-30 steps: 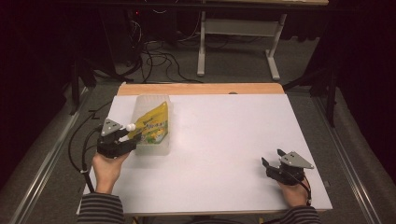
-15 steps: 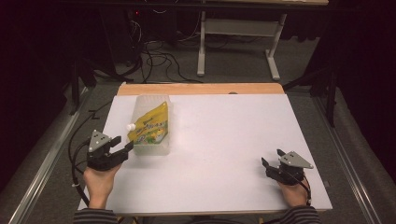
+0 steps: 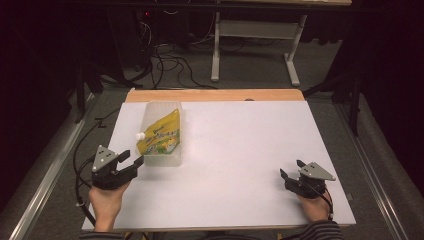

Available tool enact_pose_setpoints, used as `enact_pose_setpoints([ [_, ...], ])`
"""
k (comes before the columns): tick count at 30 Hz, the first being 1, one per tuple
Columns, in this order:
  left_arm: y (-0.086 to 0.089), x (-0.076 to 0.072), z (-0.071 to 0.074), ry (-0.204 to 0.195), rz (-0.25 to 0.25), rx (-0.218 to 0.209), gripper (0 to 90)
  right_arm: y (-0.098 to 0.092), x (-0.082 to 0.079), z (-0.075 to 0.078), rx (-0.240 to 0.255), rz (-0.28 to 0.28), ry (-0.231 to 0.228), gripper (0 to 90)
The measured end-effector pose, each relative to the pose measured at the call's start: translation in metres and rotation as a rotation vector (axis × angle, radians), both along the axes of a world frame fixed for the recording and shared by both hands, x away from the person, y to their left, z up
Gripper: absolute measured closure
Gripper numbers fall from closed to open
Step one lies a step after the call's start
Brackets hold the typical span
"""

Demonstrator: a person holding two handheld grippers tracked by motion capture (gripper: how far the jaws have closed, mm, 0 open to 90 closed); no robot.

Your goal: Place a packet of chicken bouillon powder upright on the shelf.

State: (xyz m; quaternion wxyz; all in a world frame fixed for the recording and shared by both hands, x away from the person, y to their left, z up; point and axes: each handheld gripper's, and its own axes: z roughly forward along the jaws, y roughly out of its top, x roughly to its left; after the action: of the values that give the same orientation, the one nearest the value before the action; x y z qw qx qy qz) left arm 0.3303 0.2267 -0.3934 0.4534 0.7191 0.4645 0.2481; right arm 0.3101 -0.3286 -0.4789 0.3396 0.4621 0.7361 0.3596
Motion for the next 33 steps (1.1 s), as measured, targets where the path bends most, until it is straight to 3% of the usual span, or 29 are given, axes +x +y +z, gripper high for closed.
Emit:
enact_pose_setpoints([
  [13,-0.007,-0.015,-0.004,-0.01,-0.022,-0.012,46.1,0.0,0.0,0.0,-0.002,0.001,-0.001,31.1],
  [33,-0.024,-0.024,-0.009,-0.007,-0.089,-0.043,43.9,0.0,0.0,0.0,-0.002,0.001,0.0,31.1],
])
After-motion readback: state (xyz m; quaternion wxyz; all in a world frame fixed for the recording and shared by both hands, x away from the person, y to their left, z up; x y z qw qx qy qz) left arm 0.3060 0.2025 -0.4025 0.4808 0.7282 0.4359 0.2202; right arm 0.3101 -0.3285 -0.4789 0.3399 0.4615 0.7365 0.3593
